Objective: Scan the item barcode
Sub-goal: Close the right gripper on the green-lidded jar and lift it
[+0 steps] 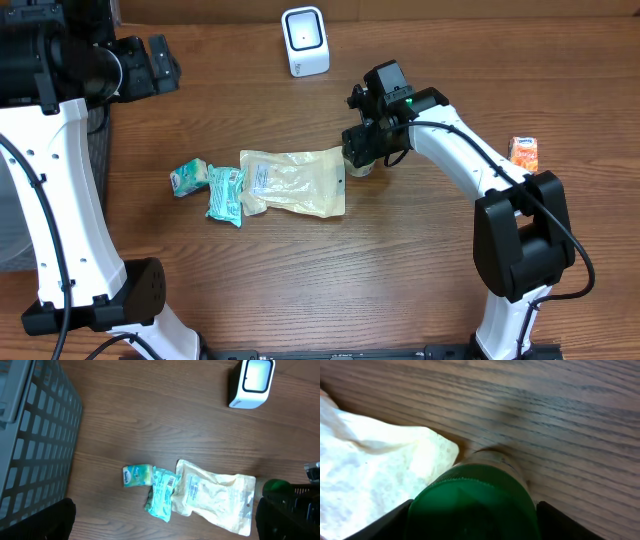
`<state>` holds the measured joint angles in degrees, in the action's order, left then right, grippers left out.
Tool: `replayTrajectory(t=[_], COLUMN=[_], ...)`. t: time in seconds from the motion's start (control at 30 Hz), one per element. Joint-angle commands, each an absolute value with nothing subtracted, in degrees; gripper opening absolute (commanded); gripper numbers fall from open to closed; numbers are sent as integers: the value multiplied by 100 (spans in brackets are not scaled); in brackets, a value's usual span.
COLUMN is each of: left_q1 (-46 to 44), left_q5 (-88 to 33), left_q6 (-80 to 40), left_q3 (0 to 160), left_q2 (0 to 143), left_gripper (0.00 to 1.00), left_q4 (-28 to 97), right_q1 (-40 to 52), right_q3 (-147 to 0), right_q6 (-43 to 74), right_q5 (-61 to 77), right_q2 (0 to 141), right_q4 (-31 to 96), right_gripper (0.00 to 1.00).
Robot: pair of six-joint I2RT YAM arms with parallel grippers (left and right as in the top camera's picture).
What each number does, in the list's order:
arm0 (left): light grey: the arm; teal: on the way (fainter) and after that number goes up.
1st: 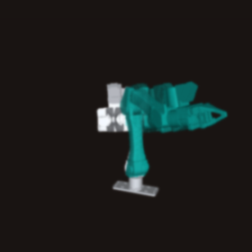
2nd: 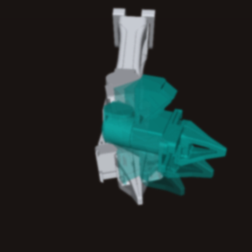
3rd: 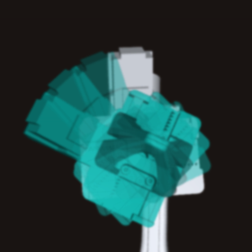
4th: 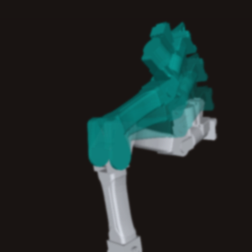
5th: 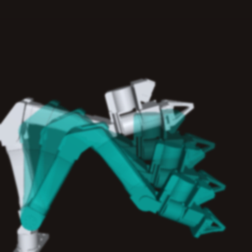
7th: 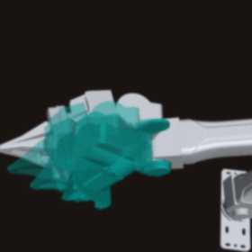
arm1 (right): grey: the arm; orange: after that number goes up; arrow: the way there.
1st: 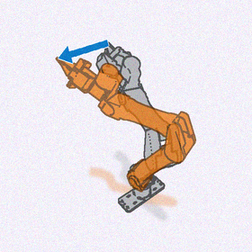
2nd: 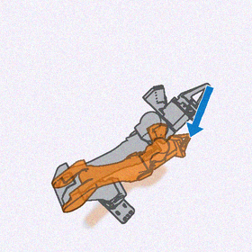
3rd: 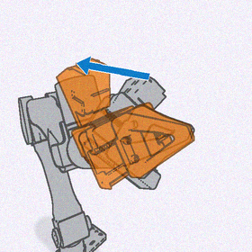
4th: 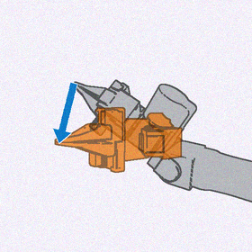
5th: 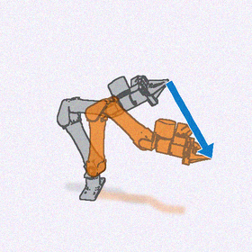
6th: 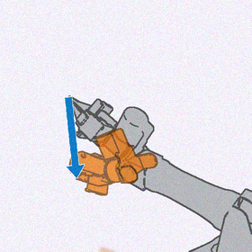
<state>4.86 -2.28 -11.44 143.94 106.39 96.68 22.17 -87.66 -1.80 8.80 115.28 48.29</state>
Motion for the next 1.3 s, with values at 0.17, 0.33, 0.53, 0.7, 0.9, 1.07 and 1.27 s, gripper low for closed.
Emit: replayTrajectory(t=[0.17, 0.33, 0.53, 0.7, 0.9, 1.07, 1.27], left_q1=[449, 449, 449, 449, 449, 449, 449], left_q5=[-191, -191, -191, -191, -191, -191, -191], left_q6=[-1048, -1048, -1048, -1048, -1048, -1048, -1048], left_q3=[14449, 14449, 14449, 14449, 14449, 14449, 14449], left_q2=[10659, 10659, 10659, 10659, 10659, 10659, 10659], left_gripper=[100, 100, 100, 100, 100, 100, 99], left_q4=[9679, 9679, 9679, 9679, 9679, 9679, 9679], right_q1=[2469, 2578, 2576, 2580, 2582, 2582, 2582], right_q3=[-8733, -8733, -8733, -8733, -8733, -8733, -8733], right_q6=[-198, -196, -185, -187, -132, 556, 2060], right_q5=[89, -110, -209, -207, -207, -207, -279], right_q2=[11544, 11544, 11544, 11552, 11592, 11592, 11592], right_q4=[5002, 4974, 4978, 4884, 4801, 4762, 4882], right_gripper=[79, 79, 79, 79, 79, 72, 54])
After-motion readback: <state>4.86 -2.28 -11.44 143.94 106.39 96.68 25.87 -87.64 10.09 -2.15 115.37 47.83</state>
